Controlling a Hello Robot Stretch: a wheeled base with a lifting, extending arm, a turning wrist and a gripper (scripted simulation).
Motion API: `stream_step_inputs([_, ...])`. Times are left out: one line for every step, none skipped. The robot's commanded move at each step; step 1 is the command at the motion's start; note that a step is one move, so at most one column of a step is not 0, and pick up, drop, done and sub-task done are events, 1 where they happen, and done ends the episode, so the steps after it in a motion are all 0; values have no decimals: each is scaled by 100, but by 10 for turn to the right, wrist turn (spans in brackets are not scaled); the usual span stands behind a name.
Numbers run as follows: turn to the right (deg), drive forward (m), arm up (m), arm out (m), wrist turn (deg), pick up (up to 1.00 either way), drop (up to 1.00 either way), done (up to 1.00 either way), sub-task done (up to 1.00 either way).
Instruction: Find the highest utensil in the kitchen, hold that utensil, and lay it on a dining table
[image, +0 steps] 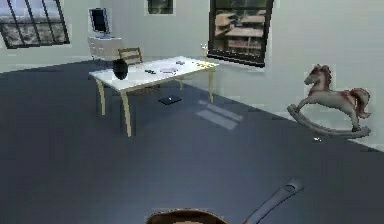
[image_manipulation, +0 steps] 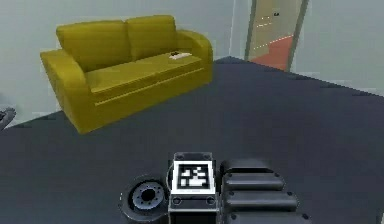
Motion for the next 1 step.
stream_step_inputs([30,0,0,0,0,0,0,0,0])
